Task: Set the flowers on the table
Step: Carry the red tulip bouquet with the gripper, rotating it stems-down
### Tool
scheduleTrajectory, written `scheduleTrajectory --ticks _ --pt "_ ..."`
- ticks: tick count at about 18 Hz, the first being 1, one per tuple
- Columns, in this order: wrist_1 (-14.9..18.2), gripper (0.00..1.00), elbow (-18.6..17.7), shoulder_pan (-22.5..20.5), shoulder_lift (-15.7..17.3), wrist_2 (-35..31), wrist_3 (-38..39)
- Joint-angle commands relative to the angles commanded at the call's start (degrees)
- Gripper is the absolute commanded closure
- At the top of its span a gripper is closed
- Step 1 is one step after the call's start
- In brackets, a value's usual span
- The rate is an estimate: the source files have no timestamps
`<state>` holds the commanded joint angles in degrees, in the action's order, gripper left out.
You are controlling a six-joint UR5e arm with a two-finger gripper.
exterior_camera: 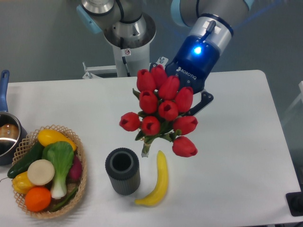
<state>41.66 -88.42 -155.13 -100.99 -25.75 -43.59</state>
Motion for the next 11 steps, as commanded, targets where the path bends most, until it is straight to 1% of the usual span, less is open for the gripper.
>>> scheduleTrajectory --ticks 7,11 --pt "0.2 0.51 -0.4 -0.5 0.0 -0.1 0.8" --pt "0.3 0.51 -0.3 -0.4 0.3 -1.2 1.5"
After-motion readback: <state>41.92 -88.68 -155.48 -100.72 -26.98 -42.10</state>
